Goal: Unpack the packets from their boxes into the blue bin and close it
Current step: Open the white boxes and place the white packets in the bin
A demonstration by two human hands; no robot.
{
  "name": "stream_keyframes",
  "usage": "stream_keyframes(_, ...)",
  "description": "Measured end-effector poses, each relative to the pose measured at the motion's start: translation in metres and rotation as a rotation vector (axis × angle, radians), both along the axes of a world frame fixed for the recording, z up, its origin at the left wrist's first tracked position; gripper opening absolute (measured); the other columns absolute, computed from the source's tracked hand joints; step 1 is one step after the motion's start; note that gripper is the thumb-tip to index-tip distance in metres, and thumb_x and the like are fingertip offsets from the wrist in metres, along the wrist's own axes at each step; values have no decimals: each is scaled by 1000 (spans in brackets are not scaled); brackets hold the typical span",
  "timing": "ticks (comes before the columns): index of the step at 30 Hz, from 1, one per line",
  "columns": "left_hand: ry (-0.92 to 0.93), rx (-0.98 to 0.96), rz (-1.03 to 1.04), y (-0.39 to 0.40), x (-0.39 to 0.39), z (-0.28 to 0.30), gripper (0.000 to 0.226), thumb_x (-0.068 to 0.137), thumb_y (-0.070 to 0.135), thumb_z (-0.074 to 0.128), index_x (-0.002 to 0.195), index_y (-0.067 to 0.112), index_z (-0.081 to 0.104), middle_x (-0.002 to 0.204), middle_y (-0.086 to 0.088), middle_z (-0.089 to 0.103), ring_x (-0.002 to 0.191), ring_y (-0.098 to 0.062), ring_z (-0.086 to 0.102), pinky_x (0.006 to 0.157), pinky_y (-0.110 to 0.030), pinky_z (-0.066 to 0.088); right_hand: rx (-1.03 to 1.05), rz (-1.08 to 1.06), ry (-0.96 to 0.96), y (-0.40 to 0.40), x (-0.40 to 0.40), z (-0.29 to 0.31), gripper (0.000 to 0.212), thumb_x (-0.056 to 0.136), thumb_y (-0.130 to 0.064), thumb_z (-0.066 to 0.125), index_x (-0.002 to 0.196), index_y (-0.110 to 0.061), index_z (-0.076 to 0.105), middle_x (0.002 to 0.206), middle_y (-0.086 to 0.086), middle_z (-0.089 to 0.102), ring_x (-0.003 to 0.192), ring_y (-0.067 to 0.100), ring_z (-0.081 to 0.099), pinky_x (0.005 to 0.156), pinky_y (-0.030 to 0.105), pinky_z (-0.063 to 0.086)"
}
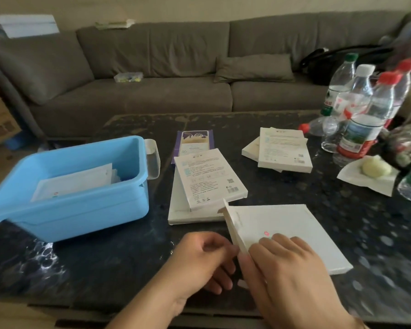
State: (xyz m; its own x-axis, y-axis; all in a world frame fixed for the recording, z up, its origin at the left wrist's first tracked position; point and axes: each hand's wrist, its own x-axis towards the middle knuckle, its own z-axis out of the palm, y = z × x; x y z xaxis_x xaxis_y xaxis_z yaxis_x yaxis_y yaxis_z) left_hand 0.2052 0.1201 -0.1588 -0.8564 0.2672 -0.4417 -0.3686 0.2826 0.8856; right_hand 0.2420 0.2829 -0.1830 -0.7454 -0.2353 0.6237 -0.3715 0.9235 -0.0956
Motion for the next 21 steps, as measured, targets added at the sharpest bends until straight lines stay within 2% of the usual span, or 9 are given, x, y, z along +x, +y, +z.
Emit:
stream_keyframes(3, -2, 24, 73, 10, 5, 1, 26, 87, 31, 65, 87, 5, 68, 65, -8, 66, 51, -21, 60, 44, -25, 42, -37, 36, 52, -3, 3, 3, 44, 96, -34, 39, 54, -21, 43, 52, -3, 44, 48, 24, 44, 47, 31, 34)
stream_keyframes(5, 0, -8, 51, 13, 7, 3, 31, 84, 36, 65, 93, 6, 71, 71, -9, 73, 54, -22, 63, 46, -27, 44, -62, 69, 74, -5, 6, 5, 47, 98, -35, 34, 54, -20, 43, 53, -3, 43, 49, 23, 43, 46, 32, 34)
stream_keyframes(6, 3, -37, 37, 16, 8, 4, 25, 86, 33, 65, 95, 11, 73, 76, -9, 76, 57, -23, 67, 47, -30, 48, -64, 84, 88, -6, 7, 6, 47, 99, -35, 34, 54, -20, 42, 53, -3, 42, 49, 22, 42, 45, 32, 34)
stream_keyframes(8, 15, -95, 31, 19, 9, 3, 14, 90, 22, 62, 85, 19, 75, 79, -8, 77, 66, -28, 73, 56, -38, 57, -49, 99, 111, -9, 9, 7, 48, 99, -35, 34, 53, -20, 42, 53, -3, 42, 48, 20, 41, 44, 32, 35)
stream_keyframes(11, 29, -109, 6, 20, 11, 1, 29, 92, 13, 58, 73, 26, 77, 76, -2, 77, 63, -16, 71, 56, -29, 55, -31, 94, 113, -12, 10, 4, 48, 98, -34, 34, 52, -20, 42, 51, -3, 40, 46, 20, 39, 43, 32, 34)
stream_keyframes(15, -37, 84, -44, 14, 9, -1, 21, 91, 12, 60, 90, 19, 79, 80, -5, 77, 67, -18, 70, 56, -26, 54, -16, 43, 77, -7, 9, 4, 47, 97, -35, 34, 54, -20, 42, 52, -3, 42, 47, 23, 41, 43, 32, 34)
stream_keyframes(18, -115, 186, -90, 3, 6, 0, 18, 95, 12, 59, 104, 10, 74, 78, -9, 74, 66, -20, 69, 55, -25, 54, -18, 9, 42, -1, 7, 7, 41, 95, -33, 39, 55, -22, 39, 52, -3, 42, 47, 25, 43, 43, 33, 35)
stream_keyframes(21, -185, 248, -110, -19, 3, 0, 24, 98, 8, 53, 119, 7, 65, 100, -19, 75, 83, -29, 73, 60, -28, 56, -14, -42, 7, 3, 6, 8, 39, 91, -33, 43, 55, -21, 39, 51, -2, 41, 46, 24, 43, 42, 35, 36)
